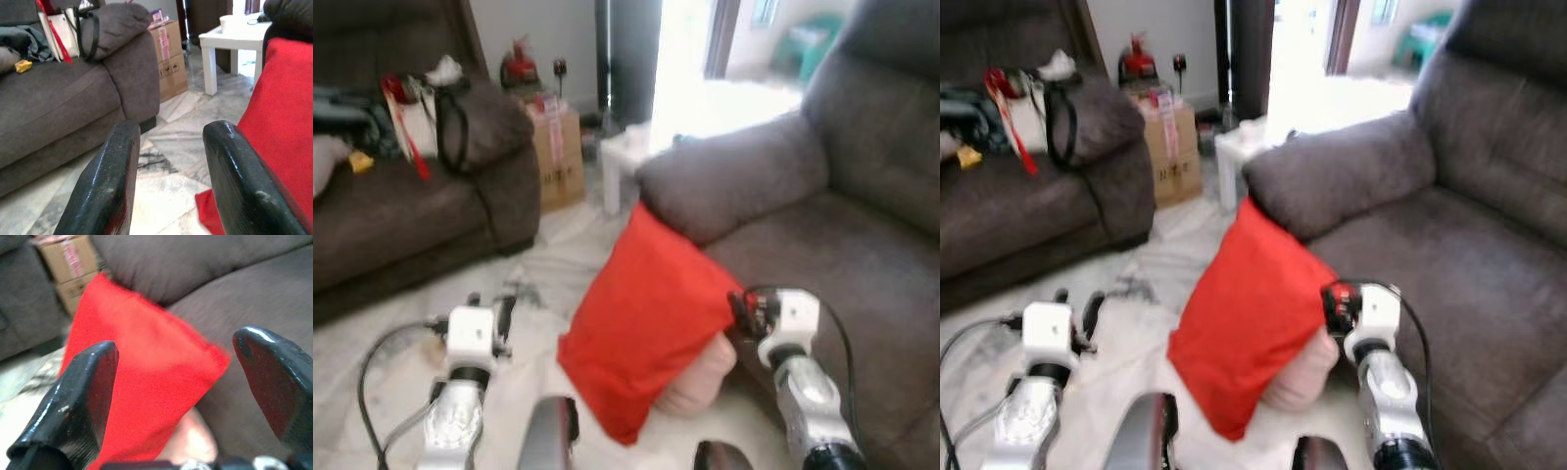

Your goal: Move the pillow to the sofa from floor

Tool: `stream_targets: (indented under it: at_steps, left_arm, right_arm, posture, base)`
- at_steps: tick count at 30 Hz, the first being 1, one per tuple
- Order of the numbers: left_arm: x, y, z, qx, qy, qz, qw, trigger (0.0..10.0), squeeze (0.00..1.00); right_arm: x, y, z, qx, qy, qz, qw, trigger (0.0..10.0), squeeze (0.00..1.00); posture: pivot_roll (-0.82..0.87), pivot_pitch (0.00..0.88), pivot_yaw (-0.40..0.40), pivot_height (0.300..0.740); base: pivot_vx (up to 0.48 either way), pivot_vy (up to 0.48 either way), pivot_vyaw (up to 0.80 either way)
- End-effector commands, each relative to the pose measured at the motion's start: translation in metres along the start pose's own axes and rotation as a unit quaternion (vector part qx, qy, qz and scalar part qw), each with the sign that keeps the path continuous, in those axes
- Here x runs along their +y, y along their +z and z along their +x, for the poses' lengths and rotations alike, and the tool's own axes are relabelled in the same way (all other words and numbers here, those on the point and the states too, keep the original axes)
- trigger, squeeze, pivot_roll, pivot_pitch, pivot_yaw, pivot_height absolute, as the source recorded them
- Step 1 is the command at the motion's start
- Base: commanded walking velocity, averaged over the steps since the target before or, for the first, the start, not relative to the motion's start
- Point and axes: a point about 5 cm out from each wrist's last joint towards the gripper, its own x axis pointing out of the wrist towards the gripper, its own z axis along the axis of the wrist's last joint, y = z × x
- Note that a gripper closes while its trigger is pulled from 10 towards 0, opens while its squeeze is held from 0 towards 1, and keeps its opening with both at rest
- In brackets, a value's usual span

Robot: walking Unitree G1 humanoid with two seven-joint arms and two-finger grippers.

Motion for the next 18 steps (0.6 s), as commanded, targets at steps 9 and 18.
stream_targets:
  at_steps: [9,18]
  left_arm:
    - [0.0044,0.0117,0.0087,-0.019,0.005,0.006,1.0,10.0,0.0]
    - [0.005,0.0114,0.0081,-0.017,0.01,0.005,1.0,10.0,0.0]
  right_arm:
    - [0.0034,0.0045,0.0029,-0.006,0.015,-0.009,1.0,10.0,0.0]
    - [0.004,0.003,0.0014,-0.004,0.02,-0.011,1.0,10.0,0.0]
  posture:
    - [0.04,0.0,0.004,0.579]
    - [0.04,0.0,0.001,0.579]
  base:
    - [0.0,0.0,0.0]
    - [0.16,0.0,0.0]
